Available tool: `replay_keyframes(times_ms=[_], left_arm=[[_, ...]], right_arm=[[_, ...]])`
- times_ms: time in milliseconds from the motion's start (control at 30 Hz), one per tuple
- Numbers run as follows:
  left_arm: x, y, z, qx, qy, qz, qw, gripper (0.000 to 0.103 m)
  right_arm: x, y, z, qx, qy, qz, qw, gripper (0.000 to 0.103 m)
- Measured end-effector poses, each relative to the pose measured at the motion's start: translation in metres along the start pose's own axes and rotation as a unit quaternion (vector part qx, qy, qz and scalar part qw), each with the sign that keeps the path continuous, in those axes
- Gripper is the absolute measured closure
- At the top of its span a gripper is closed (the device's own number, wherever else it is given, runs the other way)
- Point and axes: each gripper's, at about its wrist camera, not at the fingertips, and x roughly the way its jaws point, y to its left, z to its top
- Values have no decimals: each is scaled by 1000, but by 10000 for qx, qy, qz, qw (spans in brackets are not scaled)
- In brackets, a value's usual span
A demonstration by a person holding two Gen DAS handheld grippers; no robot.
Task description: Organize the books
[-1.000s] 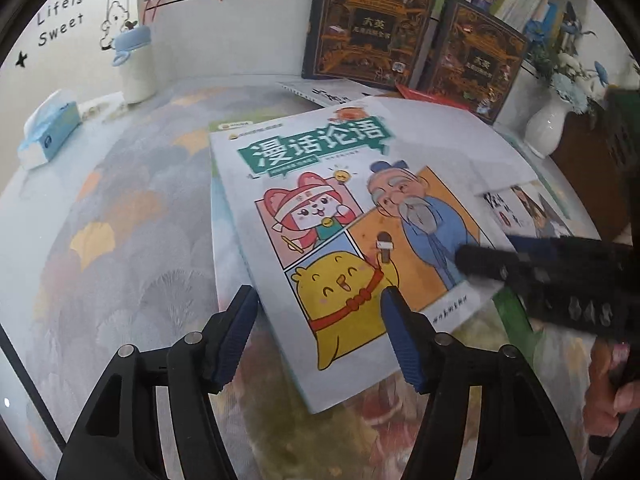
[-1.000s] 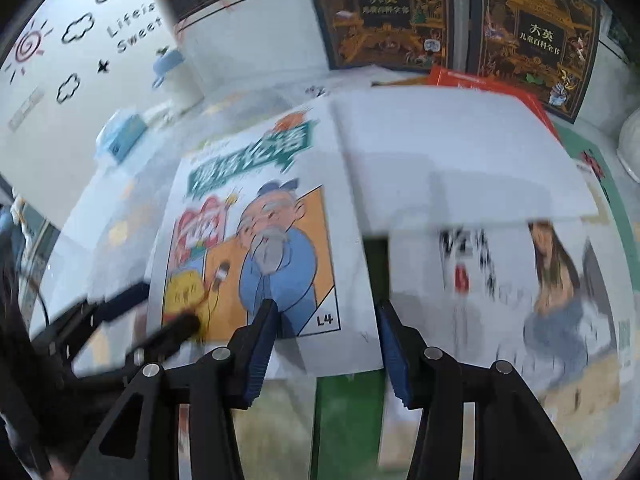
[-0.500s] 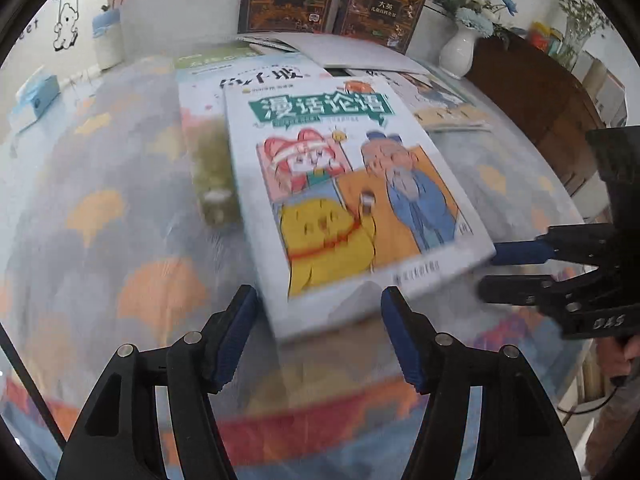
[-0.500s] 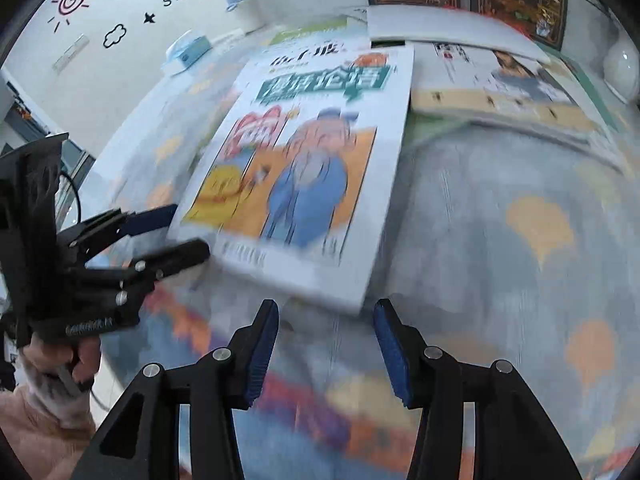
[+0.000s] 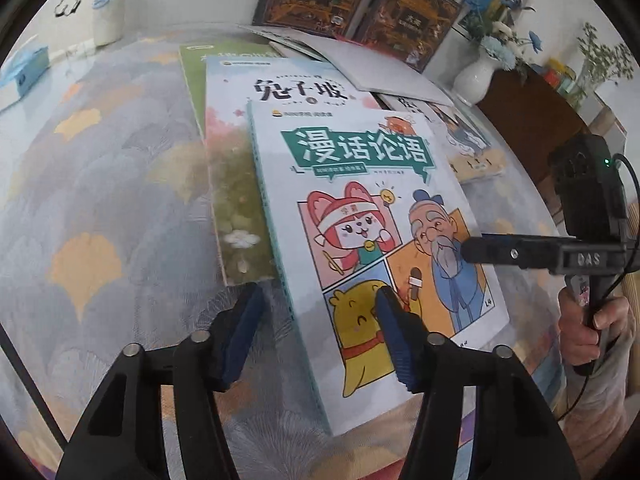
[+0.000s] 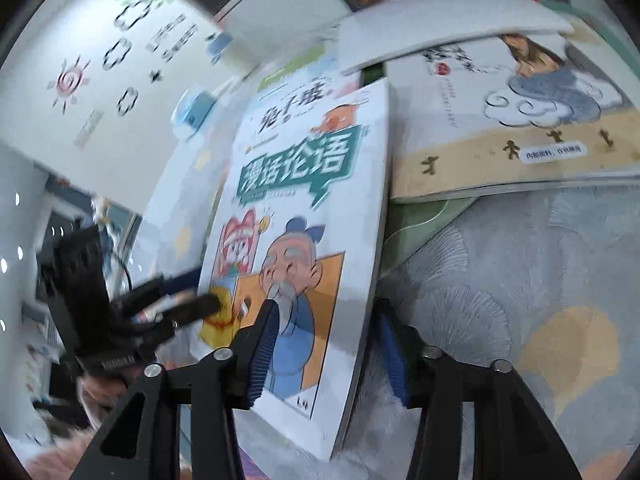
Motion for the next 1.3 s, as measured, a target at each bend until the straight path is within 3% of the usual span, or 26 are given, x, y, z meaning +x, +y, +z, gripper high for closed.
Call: replay_keyframes(times_ms=[100,200,267,367,433,500,567,633,733,867,1033,1300], left_arm=[[-3,-11,-5,-18,94,87,9999,57],[-10,-21,-14,188,197,310,9991,59],[-16,-17,-22,175,254,72,9995,59],[-17,2,-24,-66,48,-300,9995,74],[-12,27,-25,-493,-379,-741,9953,81],[-8,40,-23,-959,-393,-1131,9882,85],[-11,31,-22,-782,-373,-910,9921,85],[-14,19,-20,-580,-333,-608,9959,85],[-19,17,-15,-553,-273,-510,9968,85],[-39,10,-15,-248,-357,-447,9981,85],[-50,14,-7,-211,-516,-222,9982,85],[-75,34,6,-353,-762,-527,9951,85]], right_arm=[[-2,5,-6,190,-12,-136,9997,76],[-12,21,-26,-79,27,-288,9996,77],[-14,30,-30,-215,39,-311,9993,78],[-12,28,-38,-228,136,-207,9994,80],[-1,14,-38,59,152,15,9999,81],[1,1,-34,468,94,355,9982,83],[2,0,-35,558,8,399,9976,83],[1,9,-38,409,-81,185,9990,83],[0,27,-38,244,-216,-81,9994,83],[-17,44,-41,-10,-383,-43,9993,83],[-22,69,-39,-364,-370,-199,9985,83],[-32,101,-31,-658,-455,-116,9967,83]])
